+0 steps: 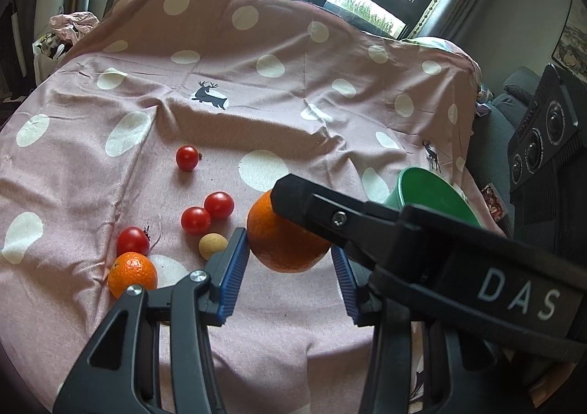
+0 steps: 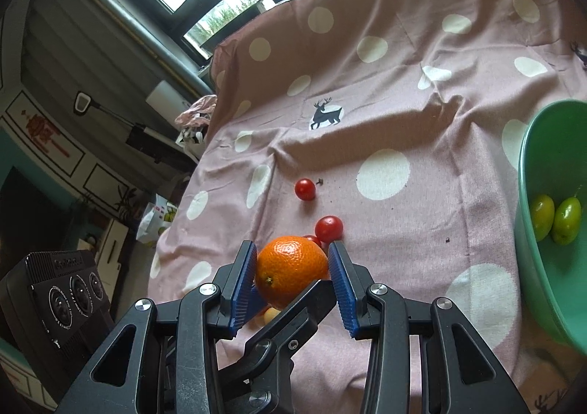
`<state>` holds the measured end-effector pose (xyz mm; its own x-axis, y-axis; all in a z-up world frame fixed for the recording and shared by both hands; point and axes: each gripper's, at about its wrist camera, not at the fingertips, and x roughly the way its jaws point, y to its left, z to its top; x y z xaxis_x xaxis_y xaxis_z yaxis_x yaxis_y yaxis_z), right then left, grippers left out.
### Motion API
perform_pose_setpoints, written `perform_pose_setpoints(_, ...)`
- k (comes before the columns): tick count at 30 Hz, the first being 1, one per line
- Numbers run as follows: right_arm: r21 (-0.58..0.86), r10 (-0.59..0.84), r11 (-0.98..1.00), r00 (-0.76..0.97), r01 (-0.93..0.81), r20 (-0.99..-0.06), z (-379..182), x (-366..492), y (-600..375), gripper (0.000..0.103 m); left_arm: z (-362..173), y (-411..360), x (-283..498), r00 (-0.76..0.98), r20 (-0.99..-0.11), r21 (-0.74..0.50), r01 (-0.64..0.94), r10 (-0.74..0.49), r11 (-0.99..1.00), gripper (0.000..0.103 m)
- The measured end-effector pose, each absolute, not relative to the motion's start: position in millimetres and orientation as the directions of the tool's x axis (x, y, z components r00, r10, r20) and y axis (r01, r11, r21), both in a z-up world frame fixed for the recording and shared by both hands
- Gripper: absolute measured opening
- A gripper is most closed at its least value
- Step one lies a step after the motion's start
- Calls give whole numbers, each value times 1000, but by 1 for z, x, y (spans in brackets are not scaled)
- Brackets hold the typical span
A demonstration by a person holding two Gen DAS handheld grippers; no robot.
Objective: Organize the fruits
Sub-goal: 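Lift the orange with the right gripper and carry it over the green bowl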
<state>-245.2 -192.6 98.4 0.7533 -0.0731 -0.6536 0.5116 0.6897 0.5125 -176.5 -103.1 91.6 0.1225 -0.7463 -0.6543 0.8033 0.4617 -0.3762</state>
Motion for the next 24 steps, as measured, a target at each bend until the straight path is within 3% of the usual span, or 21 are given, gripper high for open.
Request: perform_pose_setpoints(24,545,-164,663,809,514,-564,126,-290,-211,44,123,-132,-217,130,-597,-312,871,-791,379,44)
